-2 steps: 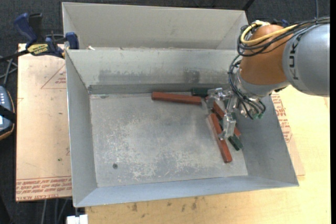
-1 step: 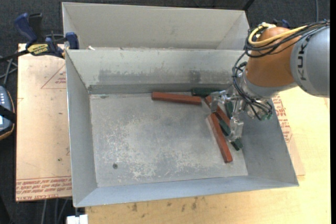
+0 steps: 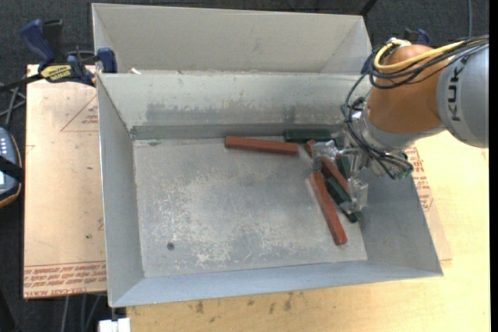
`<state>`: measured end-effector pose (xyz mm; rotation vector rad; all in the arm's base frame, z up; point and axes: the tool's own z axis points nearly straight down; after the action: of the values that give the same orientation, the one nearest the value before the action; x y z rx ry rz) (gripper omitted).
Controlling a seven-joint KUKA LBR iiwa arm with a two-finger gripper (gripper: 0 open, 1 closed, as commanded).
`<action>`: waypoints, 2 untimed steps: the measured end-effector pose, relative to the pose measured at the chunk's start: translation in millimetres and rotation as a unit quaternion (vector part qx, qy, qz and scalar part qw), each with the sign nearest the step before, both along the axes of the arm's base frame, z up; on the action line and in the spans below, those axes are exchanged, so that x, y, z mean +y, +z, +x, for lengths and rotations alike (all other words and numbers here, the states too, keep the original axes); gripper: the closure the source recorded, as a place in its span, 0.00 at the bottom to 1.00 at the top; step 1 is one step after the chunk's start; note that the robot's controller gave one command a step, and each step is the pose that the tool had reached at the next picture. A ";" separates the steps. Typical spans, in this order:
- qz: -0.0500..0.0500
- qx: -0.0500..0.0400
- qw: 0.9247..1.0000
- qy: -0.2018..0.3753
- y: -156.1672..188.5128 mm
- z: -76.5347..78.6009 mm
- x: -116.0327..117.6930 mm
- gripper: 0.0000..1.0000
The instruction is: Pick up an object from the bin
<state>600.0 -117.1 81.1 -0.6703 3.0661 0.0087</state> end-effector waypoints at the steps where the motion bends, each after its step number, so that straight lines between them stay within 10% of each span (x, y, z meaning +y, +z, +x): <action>1: 0.002 0.002 0.989 0.148 -8.1 -3.8 4.6 0.00; 2: -0.003 -0.005 0.960 0.279 -7.2 32.1 21.9 1.00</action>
Offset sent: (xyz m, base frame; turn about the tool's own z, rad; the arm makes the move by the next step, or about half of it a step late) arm 0.0285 0.0199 -0.0111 -0.5694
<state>632.0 -95.3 74.0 -1.4945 2.7512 -0.0030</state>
